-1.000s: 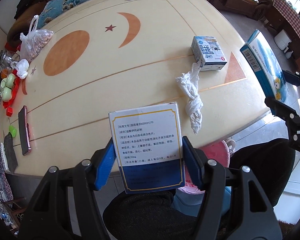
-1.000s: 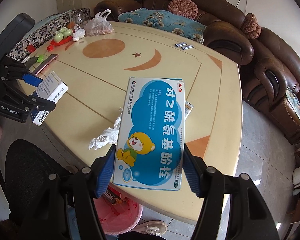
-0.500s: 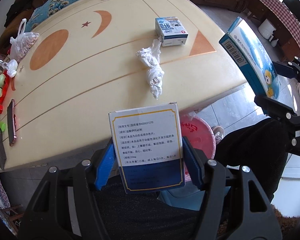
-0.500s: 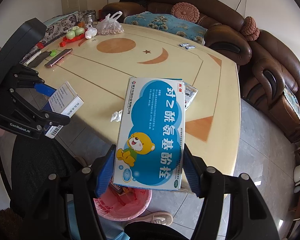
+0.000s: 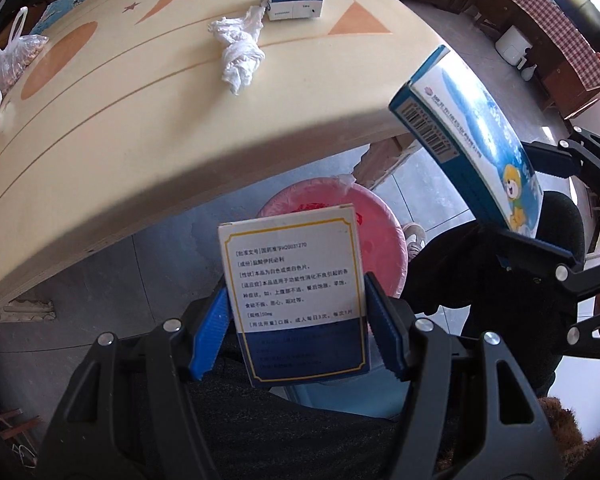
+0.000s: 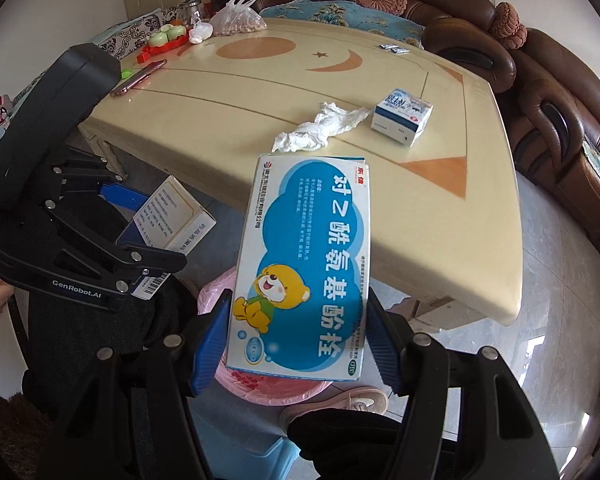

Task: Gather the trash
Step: 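Carry the card box and medicine box with both tools over the bin, then open both tools to drop both boxes into the bin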

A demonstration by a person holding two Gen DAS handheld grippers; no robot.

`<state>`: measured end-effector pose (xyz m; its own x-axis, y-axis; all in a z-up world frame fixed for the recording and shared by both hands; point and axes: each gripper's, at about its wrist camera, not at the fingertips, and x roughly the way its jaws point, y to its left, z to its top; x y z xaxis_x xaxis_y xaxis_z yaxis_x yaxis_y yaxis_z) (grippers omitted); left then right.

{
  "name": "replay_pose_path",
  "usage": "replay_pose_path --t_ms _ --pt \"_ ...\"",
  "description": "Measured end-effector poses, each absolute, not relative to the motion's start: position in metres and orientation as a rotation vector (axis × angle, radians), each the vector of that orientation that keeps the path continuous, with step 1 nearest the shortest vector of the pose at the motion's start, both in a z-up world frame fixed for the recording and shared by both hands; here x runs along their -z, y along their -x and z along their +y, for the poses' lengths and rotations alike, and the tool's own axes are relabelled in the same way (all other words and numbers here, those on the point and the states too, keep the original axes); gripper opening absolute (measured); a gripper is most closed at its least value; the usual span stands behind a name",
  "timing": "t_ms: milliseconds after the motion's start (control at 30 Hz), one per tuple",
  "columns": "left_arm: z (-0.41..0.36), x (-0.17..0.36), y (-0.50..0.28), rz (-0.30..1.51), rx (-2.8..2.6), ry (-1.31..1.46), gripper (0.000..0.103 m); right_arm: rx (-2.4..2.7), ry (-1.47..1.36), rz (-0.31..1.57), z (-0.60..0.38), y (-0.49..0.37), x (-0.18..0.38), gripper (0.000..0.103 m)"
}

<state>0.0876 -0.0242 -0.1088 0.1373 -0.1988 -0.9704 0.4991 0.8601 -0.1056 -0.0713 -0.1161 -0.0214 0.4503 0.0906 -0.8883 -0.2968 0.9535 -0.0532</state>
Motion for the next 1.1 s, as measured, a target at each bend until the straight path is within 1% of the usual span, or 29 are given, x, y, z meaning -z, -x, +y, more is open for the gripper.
replay_pose_path --t_ms 400,733,900,1100 --pt "-0.040 0.183 -0.073 1.407 0.496 -0.280 0.063 -0.208 0.164 1.145 -0.124 0.078 0.075 0.062" --pt "-0.033 0.245 -0.075 1.523 0.447 -0.213 0.063 -0.181 0.107 1.229 -0.137 0.069 0.133 0.062" --pt "-0.039 0.268 -0.078 1.576 0.437 -0.193 0.063 -0.178 0.076 1.267 -0.141 0.061 0.161 0.062" --pt "-0.034 0.286 -0.084 1.635 0.436 -0.079 0.063 -0.171 0.032 1.318 -0.147 0.053 0.194 0.062"
